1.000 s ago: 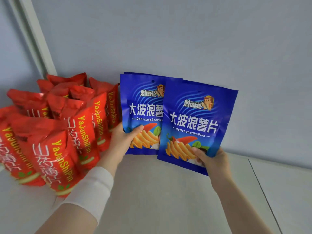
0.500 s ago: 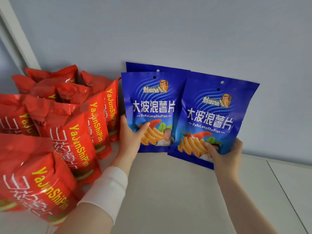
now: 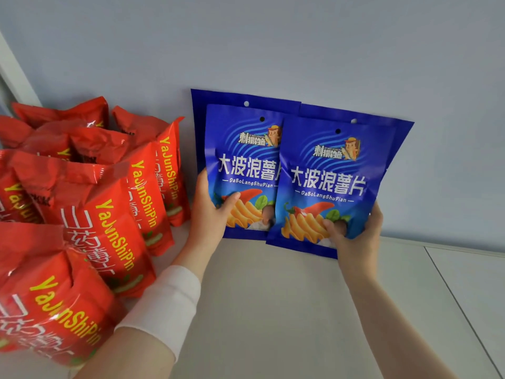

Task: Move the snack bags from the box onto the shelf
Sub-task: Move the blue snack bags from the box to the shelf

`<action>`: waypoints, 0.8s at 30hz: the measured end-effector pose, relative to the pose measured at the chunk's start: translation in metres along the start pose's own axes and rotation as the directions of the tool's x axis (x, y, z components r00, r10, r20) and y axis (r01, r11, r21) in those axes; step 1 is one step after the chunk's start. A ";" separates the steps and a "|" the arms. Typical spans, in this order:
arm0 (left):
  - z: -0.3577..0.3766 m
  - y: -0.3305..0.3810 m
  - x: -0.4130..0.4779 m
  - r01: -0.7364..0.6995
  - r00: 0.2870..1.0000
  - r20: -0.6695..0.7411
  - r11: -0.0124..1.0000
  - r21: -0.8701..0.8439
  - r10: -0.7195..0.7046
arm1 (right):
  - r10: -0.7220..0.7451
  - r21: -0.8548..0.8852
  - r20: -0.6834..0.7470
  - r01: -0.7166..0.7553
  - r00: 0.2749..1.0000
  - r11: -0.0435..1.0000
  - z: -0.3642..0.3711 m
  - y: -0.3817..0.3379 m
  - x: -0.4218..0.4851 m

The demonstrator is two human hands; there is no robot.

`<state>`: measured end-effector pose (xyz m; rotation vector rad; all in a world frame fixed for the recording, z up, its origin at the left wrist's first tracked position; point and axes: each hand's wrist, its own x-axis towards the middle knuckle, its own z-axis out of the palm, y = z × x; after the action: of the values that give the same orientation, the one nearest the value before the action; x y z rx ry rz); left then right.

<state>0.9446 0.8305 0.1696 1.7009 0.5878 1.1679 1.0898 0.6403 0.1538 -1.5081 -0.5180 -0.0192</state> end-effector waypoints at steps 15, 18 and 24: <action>0.010 0.007 -0.017 0.062 0.971 -0.238 0.960 0.272 0.004 | -0.061 -0.255 -0.058 0.044 0.996 0.966 0.004 0.000 -0.009; 0.007 0.013 -0.024 0.043 0.958 -0.280 0.928 0.369 0.067 | -0.045 -0.309 -0.048 0.028 0.998 0.951 0.002 -0.004 -0.015; -0.004 0.047 -0.061 0.074 0.974 -0.206 0.737 0.672 0.091 | -0.119 -0.486 0.005 0.107 0.993 0.868 -0.017 -0.021 -0.046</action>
<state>0.9096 0.7638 0.1851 2.1837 1.2768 1.2469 1.0475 0.6081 0.1585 -1.9647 -0.6104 -0.2791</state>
